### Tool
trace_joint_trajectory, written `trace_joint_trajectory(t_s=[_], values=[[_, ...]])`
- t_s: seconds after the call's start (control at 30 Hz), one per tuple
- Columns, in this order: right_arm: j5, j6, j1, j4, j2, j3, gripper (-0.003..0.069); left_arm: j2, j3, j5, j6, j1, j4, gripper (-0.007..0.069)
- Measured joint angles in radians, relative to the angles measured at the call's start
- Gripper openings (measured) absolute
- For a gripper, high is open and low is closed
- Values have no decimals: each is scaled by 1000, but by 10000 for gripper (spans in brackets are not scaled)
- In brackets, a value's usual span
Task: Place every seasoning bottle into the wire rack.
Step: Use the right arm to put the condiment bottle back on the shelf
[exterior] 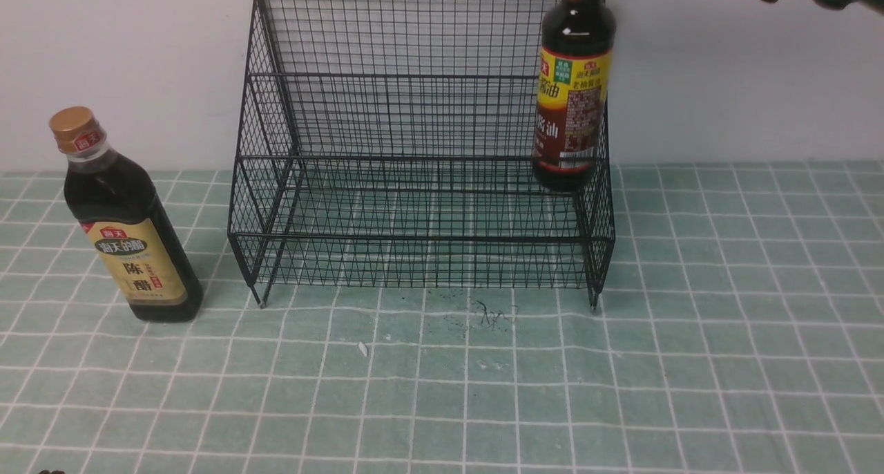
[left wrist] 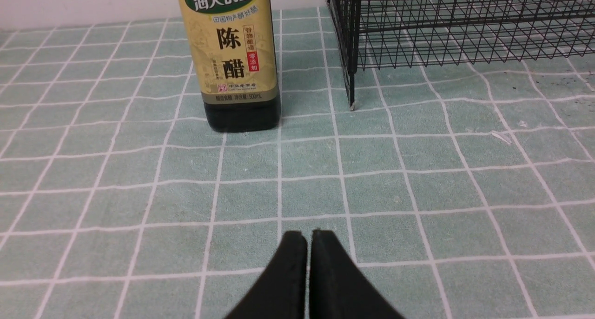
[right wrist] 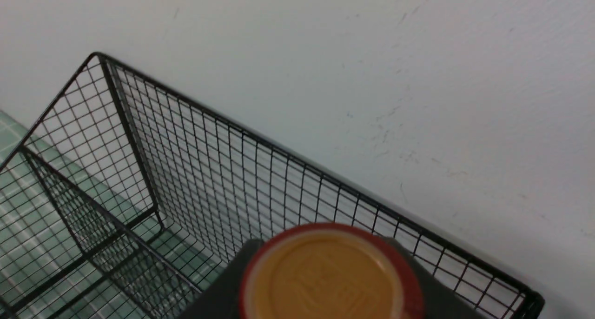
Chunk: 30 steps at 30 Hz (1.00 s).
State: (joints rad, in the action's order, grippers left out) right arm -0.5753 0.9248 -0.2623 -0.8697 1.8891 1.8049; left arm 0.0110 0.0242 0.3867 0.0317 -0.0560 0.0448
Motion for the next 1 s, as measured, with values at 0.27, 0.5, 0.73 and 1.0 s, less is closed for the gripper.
trace_joint_trajectory(t_s=[0.27, 0.5, 0.73, 1.0], values=[[-153, 32, 0, 23, 24, 2, 268, 0, 0, 0, 0, 0, 0, -6], [-218, 33, 0, 88, 53, 2, 268, 0, 0, 0, 0, 0, 0, -6], [-228, 25, 0, 106, 53, 4, 283, 0, 0, 0, 0, 0, 0, -6], [-229, -16, 0, 95, 25, 15, 366, 0, 0, 0, 0, 0, 0, -6]])
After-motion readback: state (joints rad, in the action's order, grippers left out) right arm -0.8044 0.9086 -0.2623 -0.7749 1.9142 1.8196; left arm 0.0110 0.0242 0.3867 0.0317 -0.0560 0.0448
